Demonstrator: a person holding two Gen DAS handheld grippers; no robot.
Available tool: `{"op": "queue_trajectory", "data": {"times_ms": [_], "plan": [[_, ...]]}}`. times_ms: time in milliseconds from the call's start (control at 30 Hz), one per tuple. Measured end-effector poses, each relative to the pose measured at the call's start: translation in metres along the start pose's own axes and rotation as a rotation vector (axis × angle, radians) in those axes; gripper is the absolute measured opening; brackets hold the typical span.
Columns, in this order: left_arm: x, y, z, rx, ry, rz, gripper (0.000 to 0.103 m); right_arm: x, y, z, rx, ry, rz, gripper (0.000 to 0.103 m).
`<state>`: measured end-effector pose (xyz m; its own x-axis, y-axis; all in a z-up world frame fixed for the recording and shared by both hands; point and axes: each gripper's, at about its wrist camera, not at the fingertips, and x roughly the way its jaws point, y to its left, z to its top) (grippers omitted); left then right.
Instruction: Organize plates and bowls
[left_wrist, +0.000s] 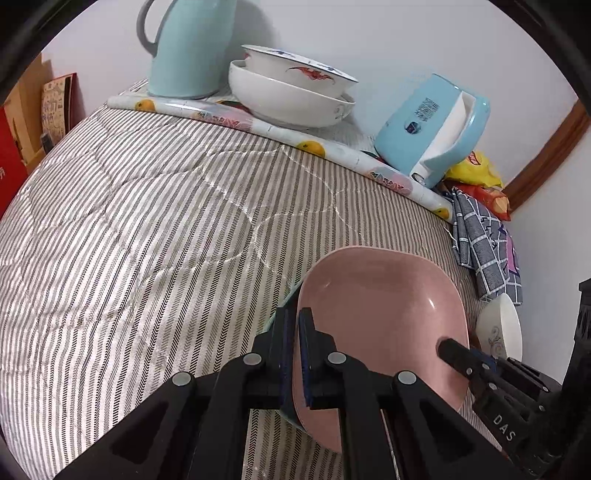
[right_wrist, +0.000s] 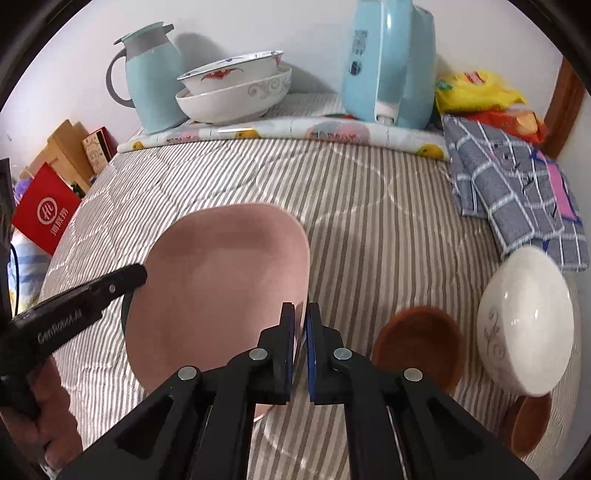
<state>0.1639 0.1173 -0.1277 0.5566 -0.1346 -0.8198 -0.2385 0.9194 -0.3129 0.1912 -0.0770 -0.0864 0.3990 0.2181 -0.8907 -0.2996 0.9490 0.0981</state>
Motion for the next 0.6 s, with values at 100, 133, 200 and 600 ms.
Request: {"op": "queue_trajectory", "data": {"times_ms": [100, 133, 200, 600], "plan": [[-0.002, 0.0, -0.001, -0.003, -0.004, -0.008, 0.007, -0.005, -0.002, -0.007, 0.026, 0.0, 0.019, 0.009], [-0.003, -0.001, -0.001, 0.0, -0.007, -0.009, 0.007, -0.006, -0.001, -0.011, 0.032, 0.006, 0.024, 0.011], [-0.006, -0.002, -0.002, 0.003, -0.009, -0.011, 0.007, -0.008, 0.001, -0.015, 0.032, 0.01, 0.021, 0.013], [-0.02, -0.006, -0.007, 0.013, 0.001, -0.035, 0.01, -0.021, 0.018, -0.038, 0.052, 0.013, 0.096, 0.027]]}}
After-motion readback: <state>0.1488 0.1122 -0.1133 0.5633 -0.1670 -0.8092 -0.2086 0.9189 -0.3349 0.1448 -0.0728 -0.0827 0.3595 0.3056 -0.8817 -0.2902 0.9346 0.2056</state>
